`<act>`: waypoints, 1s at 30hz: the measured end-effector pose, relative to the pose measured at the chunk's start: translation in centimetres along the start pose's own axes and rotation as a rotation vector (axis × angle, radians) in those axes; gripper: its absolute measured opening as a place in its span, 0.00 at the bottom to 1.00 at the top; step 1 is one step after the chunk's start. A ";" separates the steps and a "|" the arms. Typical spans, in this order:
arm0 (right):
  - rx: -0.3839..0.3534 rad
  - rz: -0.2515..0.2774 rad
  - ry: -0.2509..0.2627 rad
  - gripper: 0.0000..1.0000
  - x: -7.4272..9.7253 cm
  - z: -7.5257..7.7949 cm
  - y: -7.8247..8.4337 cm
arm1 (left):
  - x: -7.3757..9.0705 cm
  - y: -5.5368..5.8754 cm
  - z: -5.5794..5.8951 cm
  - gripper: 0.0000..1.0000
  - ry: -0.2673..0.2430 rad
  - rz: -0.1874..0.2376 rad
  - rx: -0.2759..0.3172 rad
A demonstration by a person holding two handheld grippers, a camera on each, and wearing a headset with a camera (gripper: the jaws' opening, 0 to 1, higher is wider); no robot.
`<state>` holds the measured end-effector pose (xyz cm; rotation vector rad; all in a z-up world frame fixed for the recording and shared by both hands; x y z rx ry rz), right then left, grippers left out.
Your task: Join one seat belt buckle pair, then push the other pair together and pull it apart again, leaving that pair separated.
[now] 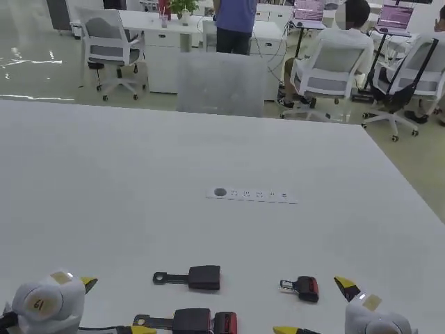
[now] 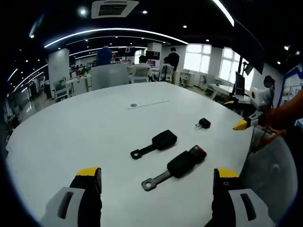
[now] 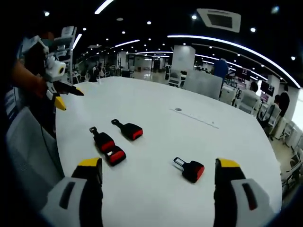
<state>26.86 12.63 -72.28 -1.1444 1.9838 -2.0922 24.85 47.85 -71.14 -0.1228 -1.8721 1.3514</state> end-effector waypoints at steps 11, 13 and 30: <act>-0.011 0.013 0.025 1.00 1.9 -0.7 0.5 | 1.1 -0.2 -0.1 1.00 -0.002 0.036 -0.029; -0.012 0.004 0.033 1.00 2.0 -0.9 0.9 | 1.1 -0.4 -0.1 1.00 0.000 0.042 -0.041; -0.028 -0.004 0.059 1.00 2.5 -1.3 1.6 | 0.8 -0.4 0.1 1.00 0.004 0.052 -0.039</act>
Point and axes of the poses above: the centre of the closed fingertips' face, and the gripper's own axes: x roughly backward along the fingers, z roughly to its right, y roughly out of its underside, the point moved 4 cm from there along x, roughly backward along the fingers, and after that the axes turned 13 degrees about -x, right-handed, at the moved point
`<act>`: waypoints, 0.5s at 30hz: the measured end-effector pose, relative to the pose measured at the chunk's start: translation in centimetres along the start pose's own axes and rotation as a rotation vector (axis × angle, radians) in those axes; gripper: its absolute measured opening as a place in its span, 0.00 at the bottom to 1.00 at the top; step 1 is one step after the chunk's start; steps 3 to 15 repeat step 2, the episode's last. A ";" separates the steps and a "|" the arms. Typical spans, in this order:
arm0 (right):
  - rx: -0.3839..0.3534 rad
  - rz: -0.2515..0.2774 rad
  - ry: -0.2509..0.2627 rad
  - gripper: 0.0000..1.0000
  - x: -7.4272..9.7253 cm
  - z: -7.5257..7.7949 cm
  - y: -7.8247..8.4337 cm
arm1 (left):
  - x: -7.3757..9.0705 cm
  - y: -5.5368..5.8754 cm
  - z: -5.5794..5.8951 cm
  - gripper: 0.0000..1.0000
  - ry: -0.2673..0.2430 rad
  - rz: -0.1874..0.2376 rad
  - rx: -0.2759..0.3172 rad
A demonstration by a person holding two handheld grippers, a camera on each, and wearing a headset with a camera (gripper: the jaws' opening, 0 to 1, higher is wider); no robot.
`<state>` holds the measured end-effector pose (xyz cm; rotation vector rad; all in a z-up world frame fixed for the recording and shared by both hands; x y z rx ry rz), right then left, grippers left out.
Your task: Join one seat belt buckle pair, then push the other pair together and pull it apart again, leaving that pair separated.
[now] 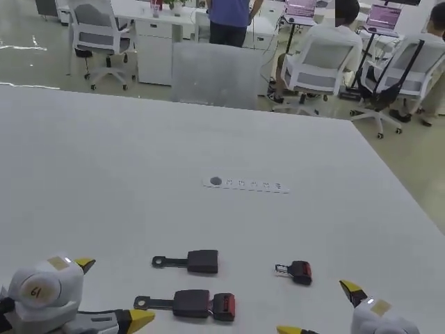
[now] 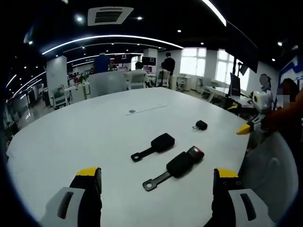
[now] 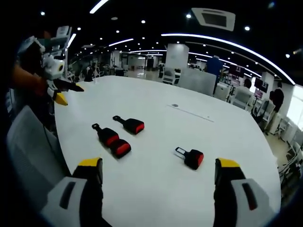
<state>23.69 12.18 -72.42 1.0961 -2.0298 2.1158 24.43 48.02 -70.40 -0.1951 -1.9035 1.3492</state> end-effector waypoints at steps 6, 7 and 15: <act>-0.002 -0.005 0.003 1.00 0.0 0.0 0.0 | -0.1 0.0 0.1 1.00 0.003 -0.003 -0.005; -0.002 -0.005 0.003 1.00 0.0 0.0 0.0 | -0.1 0.0 0.1 1.00 0.003 -0.003 -0.005; -0.002 -0.005 0.003 1.00 0.0 0.0 0.0 | -0.1 0.0 0.1 1.00 0.003 -0.003 -0.005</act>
Point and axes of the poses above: the centre of the closed fingertips' face, and the gripper's own axes: x roughly backward along the fingers, z roughly to its right, y roughly out of its underside, the point moved 4 cm from there along x, roughly backward along the fingers, and after that the axes turned 13 degrees about -x, right-handed, at the moved point
